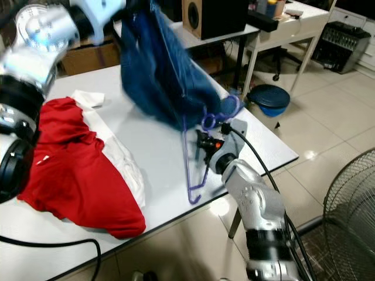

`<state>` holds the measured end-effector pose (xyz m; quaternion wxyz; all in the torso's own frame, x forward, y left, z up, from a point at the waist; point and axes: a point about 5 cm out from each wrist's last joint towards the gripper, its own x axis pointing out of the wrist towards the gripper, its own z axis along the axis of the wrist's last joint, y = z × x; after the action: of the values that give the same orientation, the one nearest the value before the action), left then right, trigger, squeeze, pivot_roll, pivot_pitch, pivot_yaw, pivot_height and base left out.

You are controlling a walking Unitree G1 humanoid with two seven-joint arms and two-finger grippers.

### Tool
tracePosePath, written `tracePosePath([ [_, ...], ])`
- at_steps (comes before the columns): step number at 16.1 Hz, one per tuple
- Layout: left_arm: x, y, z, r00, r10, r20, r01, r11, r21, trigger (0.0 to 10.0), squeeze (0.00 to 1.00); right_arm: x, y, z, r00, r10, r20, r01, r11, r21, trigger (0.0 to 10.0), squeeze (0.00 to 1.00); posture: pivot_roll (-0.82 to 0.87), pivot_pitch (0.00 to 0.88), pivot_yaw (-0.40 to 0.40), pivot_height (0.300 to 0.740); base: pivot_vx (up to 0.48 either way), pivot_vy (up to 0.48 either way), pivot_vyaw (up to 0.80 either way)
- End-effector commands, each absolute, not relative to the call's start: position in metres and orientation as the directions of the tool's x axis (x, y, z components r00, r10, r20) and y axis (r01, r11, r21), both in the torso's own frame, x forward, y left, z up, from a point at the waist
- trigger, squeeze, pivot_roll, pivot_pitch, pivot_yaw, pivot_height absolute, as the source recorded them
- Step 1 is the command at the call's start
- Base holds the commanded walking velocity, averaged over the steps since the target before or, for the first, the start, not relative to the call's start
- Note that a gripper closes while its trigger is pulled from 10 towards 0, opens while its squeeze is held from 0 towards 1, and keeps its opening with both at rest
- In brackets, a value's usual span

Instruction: Hang hanger

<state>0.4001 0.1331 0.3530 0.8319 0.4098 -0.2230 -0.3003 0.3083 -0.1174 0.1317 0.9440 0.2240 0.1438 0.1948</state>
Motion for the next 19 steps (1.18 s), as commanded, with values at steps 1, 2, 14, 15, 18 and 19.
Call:
tracePosePath([
  [1,0.398,0.138,0.358,0.718,-0.684,0.128,0.304,0.474,0.826,0.0,0.0,0.304,-0.106,0.134,0.853,0.491,-0.179,-0.361,0.801,0.478,10.0,0.0,-0.17,0.0,0.087,0.74,0.0,0.0,0.0],
  [2,0.398,0.139,0.357,0.721,-0.683,0.115,0.307,0.465,0.831,0.0,0.0,0.304,-0.103,0.137,0.844,0.511,-0.165,-0.386,0.791,0.475,10.0,0.0,-0.16,0.0,0.081,0.74,0.0,0.0,0.0],
  [14,0.397,0.14,0.272,0.746,-0.652,-0.138,0.442,0.329,0.835,0.0,0.0,0.268,-0.106,0.17,0.813,0.577,-0.079,-0.519,0.778,0.354,10.0,0.0,-0.17,0.0,0.094,0.74,0.0,0.0,0.0],
  [15,0.395,0.142,0.261,0.749,-0.642,-0.161,0.451,0.316,0.835,0.0,0.0,0.262,-0.116,0.17,0.842,0.531,-0.095,-0.47,0.808,0.356,10.0,0.0,-0.17,0.0,0.095,0.74,0.0,0.0,0.0],
  [18,0.393,0.145,0.261,0.752,-0.641,-0.153,0.447,0.325,0.833,0.0,0.0,0.254,-0.123,0.167,0.849,0.509,-0.14,-0.43,0.821,0.375,10.0,0.0,-0.18,0.0,0.096,0.74,0.0,0.0,0.0],
  [19,0.391,0.147,0.26,0.755,-0.634,-0.167,0.442,0.303,0.844,0.0,0.0,0.247,-0.126,0.167,0.841,0.513,-0.172,-0.432,0.828,0.357,10.0,0.0,-0.17,0.0,0.095,0.74,0.0,0.0,0.0],
])
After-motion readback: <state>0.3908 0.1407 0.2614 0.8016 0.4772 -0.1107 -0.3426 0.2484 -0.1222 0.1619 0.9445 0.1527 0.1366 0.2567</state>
